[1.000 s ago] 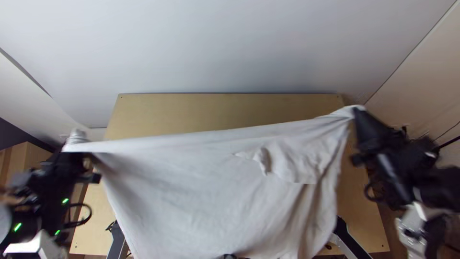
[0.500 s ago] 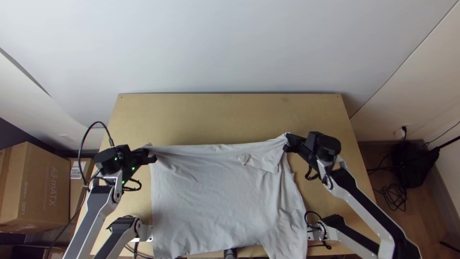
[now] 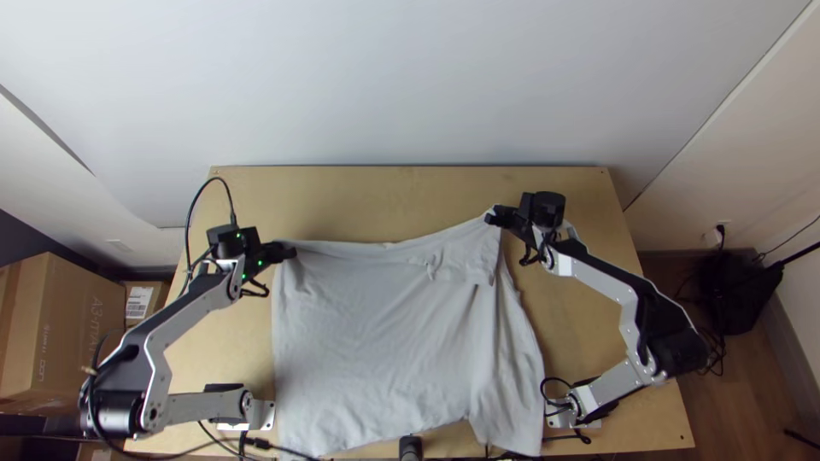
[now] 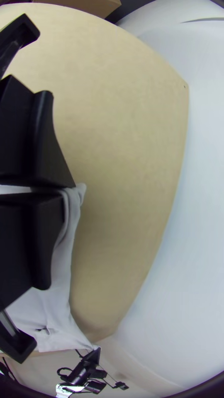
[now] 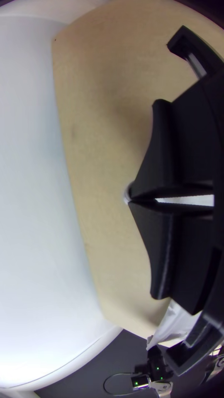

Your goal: Fold the t-shirt

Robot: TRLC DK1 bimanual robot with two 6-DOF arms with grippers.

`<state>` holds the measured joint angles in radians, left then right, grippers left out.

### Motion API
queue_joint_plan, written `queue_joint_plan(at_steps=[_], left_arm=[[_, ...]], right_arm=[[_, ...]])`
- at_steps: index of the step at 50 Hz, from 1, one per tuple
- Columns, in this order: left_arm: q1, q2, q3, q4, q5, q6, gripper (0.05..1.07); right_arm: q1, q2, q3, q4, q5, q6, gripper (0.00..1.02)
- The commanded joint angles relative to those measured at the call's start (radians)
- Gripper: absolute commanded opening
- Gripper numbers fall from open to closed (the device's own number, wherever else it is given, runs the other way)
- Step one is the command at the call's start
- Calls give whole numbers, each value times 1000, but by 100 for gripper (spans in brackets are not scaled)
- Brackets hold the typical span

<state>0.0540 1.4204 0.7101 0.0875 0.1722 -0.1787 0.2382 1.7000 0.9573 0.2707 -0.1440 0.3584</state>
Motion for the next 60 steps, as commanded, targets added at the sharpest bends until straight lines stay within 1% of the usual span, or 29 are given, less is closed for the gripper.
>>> queue_joint_plan(at_steps=[1, 17, 27, 32, 33, 34, 35, 36, 37, 39, 40, 41, 42, 44, 45, 48, 51, 55, 60], left_arm=[[-3, 101, 103, 23, 13, 16, 8], [-3, 388, 384, 26, 13, 15, 8], [14, 569, 589, 6, 10, 13, 8], [24, 644, 697, -34, 7, 2, 8], [26, 660, 715, -51, 7, -1, 8], [26, 670, 735, -63, 6, -4, 8], [26, 681, 749, -71, 6, -7, 9], [26, 687, 761, -77, 4, -15, 14], [27, 689, 770, -83, 6, -18, 24], [30, 689, 781, -88, 6, -25, 53], [32, 690, 789, -92, 7, -28, 67], [33, 690, 801, -107, 7, -28, 78], [33, 690, 815, -126, 7, -30, 86], [37, 689, 842, -155, 6, -41, 98], [40, 689, 855, -161, 7, -48, 102], [53, 677, 882, -172, 13, -73, 102], [70, 670, 917, -195, 29, -110, 102], [98, 669, 976, -262, 93, -162, 102], [124, 640, 999, -307, 148, -196, 102]], right_arm=[[-27, 87, 106, 30, 7, -12, 2], [-40, 336, 397, 2, 20, -9, 2], [-40, 494, 627, -85, 37, -4, 2], [-40, 558, 738, -139, 49, -4, 3], [-40, 567, 753, -148, 50, -4, 3], [-40, 575, 773, -159, 50, -3, 6], [-42, 579, 787, -166, 50, 4, 11], [-42, 581, 796, -172, 50, 8, 19], [-43, 581, 802, -174, 50, 14, 29], [-46, 576, 810, -179, 50, 20, 53], [-48, 575, 814, -186, 50, 25, 65], [-50, 573, 825, -208, 50, 31, 74], [-51, 573, 834, -223, 50, 31, 78], [-57, 572, 862, -266, 50, 40, 86], [-59, 569, 870, -280, 50, 48, 90], [-68, 546, 874, -291, 49, 67, 97], [-79, 512, 870, -301, 49, 96, 97], [-91, 444, 842, -318, 49, 116, 98], [-102, 342, 799, -406, 43, 128, 98]])
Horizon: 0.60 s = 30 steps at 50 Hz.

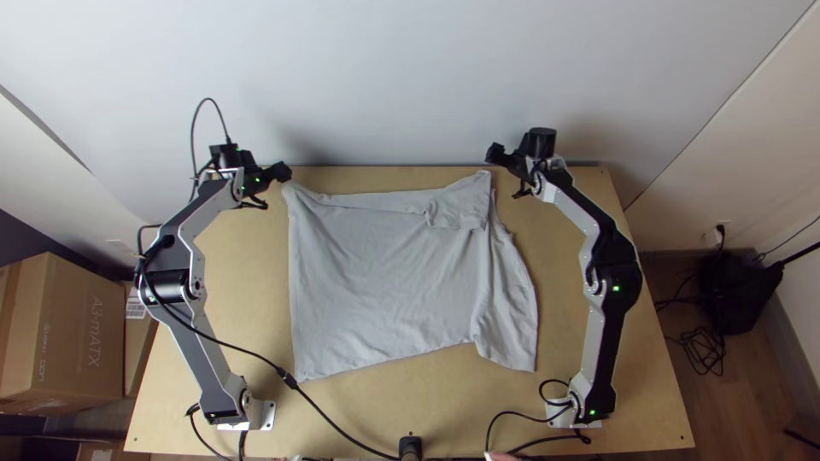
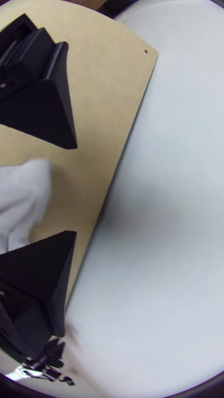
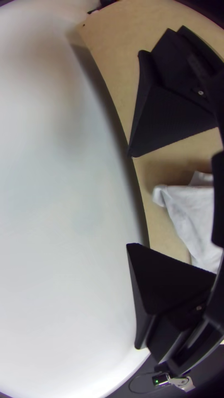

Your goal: Fold the t-shirt

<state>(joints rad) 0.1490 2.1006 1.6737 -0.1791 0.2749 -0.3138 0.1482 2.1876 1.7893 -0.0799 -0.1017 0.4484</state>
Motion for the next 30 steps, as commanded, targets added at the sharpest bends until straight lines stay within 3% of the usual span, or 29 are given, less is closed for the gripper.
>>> queue_joint_plan(at_steps=[1, 19, 26, 30], left_arm=[[31, -51, 34, -48, 49, -62, 102], [109, -326, -131, -158, 181, -59, 102], [127, -476, -224, -224, 221, -36, 102], [132, -573, -276, -247, 241, -30, 102]], right_arm=[[-15, -166, -39, -80, -3, 38, 98], [-188, -528, -206, -572, -194, 30, 97], [-280, -661, -380, -632, -273, -80, 94], [-343, -704, -455, -679, -337, -131, 85]])
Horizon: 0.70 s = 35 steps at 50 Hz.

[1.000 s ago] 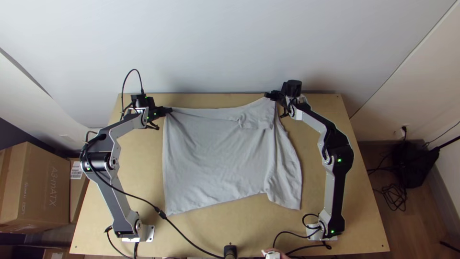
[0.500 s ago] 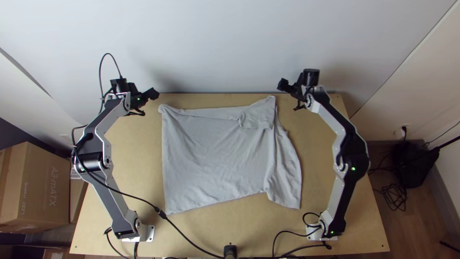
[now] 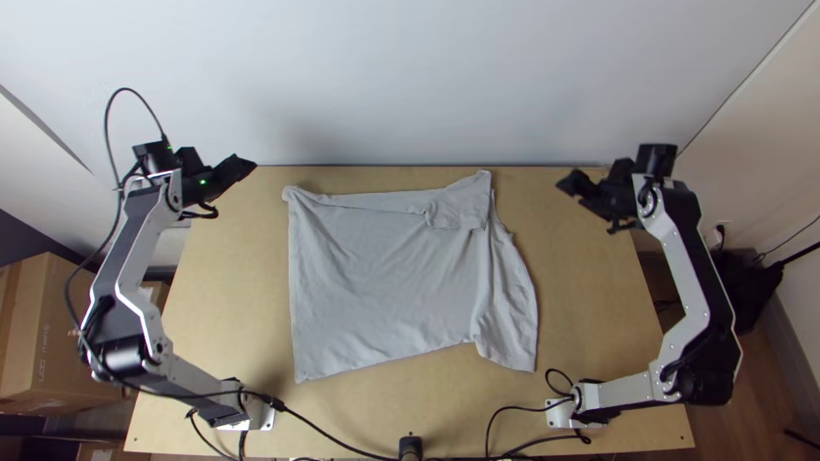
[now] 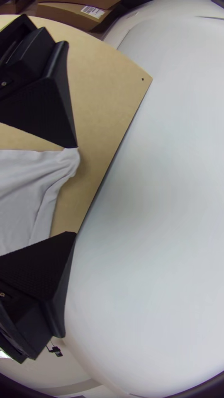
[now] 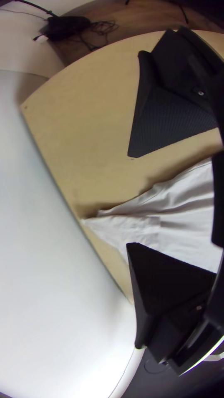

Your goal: Fold the t-shirt

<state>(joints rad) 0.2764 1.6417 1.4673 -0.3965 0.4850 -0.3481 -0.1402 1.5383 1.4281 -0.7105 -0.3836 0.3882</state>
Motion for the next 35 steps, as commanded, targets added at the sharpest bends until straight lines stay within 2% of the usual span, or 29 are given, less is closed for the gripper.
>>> queue_joint_plan(at_steps=[1, 3, 7, 9, 19, 35], left_arm=[[4, -140, -84, -35, 37, 4, 102], [3, -192, -110, -48, 53, 4, 102], [-8, -293, -157, -68, 58, 4, 102], [-20, -335, -173, -87, 61, 4, 102], [-97, -507, -260, -179, 61, 61, 102], [-123, -592, -349, -208, 46, 86, 102]], right_arm=[[-68, -66, -109, -61, -66, -84, 83], [-93, -84, -147, -73, -80, -109, 76], [-134, -130, -233, -80, -98, -150, 56], [-142, -152, -271, -80, -100, -180, 51], [-151, -224, -445, -84, -124, -265, 52], [-99, -236, -635, -76, -123, -319, 52]])
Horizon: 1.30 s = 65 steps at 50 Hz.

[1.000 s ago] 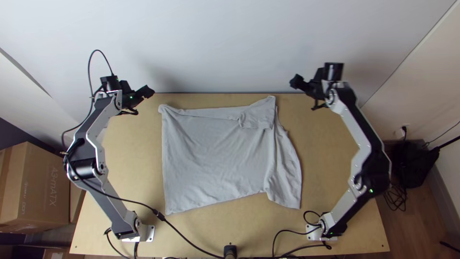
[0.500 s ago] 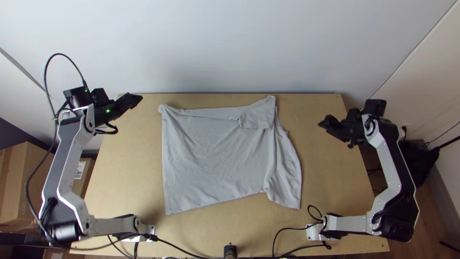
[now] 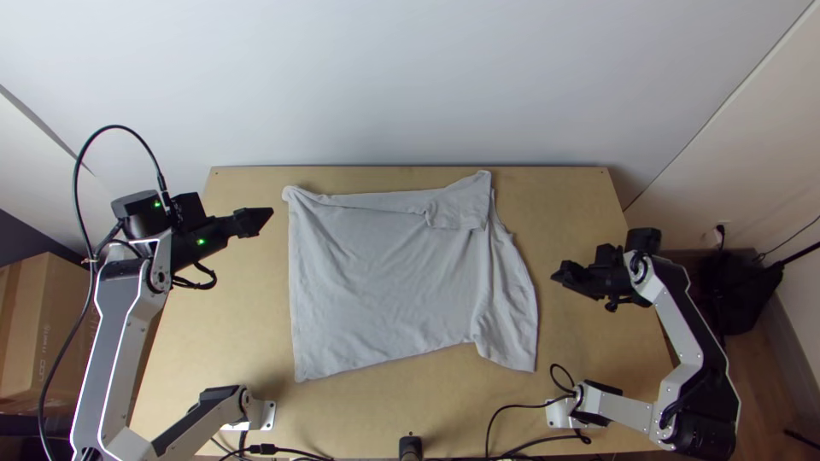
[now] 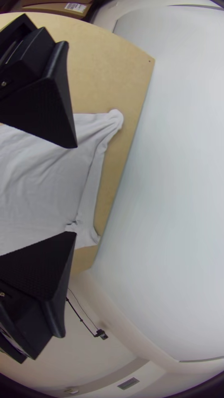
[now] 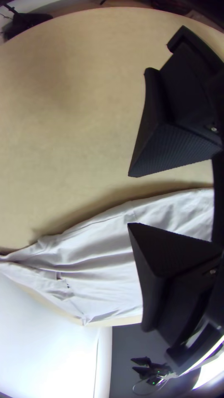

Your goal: Fold the t-shirt

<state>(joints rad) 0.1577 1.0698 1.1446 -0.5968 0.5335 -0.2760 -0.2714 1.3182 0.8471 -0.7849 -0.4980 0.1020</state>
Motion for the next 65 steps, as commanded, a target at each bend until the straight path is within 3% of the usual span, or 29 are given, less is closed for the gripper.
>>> queue_joint_plan(at_steps=[1, 14, 40, 43, 48, 60, 65], left_arm=[[-4, -22, -29, -8, -3, 14, 102], [-15, -31, -63, -9, -12, 14, 102], [-37, -80, -66, -83, -13, 51, 102], [-58, -85, -57, -141, -20, 89, 102], [-104, -108, -71, -233, -43, 167, 102], [-175, -174, -120, -477, -124, 466, 102], [-204, -185, -144, -606, -162, 544, 102]], right_arm=[[38, -17, -62, -2, -8, -42, 52], [130, -2, -125, 3, -1, -64, 52], [218, 24, -256, 102, 52, -71, 51], [236, 21, -275, 108, 53, -70, 38], [250, -13, -310, 157, 53, -67, 4], [259, -54, -307, 159, 55, -59, 2], [258, -70, -303, 161, 55, -59, 2]])
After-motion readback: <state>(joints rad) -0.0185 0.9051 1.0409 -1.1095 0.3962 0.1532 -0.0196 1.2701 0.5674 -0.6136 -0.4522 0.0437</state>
